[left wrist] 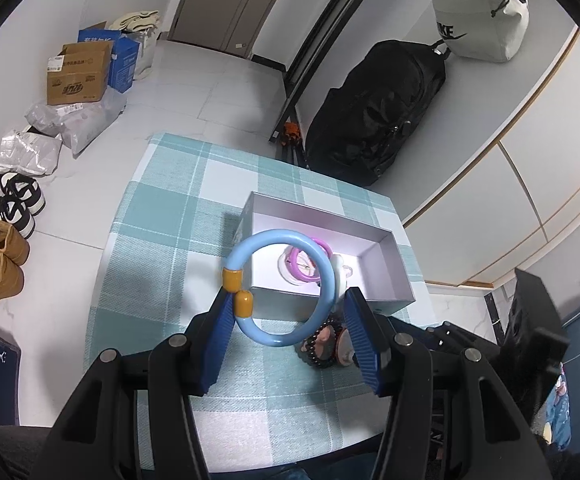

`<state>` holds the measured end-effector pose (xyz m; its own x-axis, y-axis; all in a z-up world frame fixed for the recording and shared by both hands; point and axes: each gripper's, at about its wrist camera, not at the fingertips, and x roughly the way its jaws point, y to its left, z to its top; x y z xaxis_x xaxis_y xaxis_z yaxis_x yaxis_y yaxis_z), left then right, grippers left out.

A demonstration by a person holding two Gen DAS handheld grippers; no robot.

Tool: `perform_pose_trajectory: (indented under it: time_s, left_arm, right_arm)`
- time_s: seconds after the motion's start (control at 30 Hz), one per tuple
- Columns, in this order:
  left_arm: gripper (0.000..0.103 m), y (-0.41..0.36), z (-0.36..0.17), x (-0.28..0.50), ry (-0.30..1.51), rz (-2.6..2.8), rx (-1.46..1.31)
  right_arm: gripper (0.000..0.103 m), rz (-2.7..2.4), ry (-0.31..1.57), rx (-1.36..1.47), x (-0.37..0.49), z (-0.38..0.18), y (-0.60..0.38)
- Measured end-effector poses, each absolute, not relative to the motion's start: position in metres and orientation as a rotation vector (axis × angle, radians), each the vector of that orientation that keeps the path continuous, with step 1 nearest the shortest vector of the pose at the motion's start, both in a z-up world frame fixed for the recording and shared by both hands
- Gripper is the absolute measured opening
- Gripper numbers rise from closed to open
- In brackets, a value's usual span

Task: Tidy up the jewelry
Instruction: 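Grasp a black bead bracelet with the right tool while the left holds the blue ring, then carry the blue ring and bracelet into the grey box and open both tools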

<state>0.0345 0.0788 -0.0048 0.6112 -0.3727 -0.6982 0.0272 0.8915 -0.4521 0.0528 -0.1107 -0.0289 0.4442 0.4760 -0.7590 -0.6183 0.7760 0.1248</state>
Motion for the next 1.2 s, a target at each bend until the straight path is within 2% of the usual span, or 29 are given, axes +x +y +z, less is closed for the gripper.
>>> perform_pose_trajectory:
  time_s: [0.57, 1.2]
  left_arm:
    - [0.050, 0.045, -0.005, 0.067, 0.916, -0.276, -0.341]
    - [0.050, 0.024, -0.023, 0.117, 1.008, -0.293, -0.333]
  right_arm:
    - [0.051, 0.690, 0.828, 0.072, 0.091, 0.005, -0.141]
    - [0.051, 0.700, 0.878, 0.188, 0.149, 0.000, -0.147]
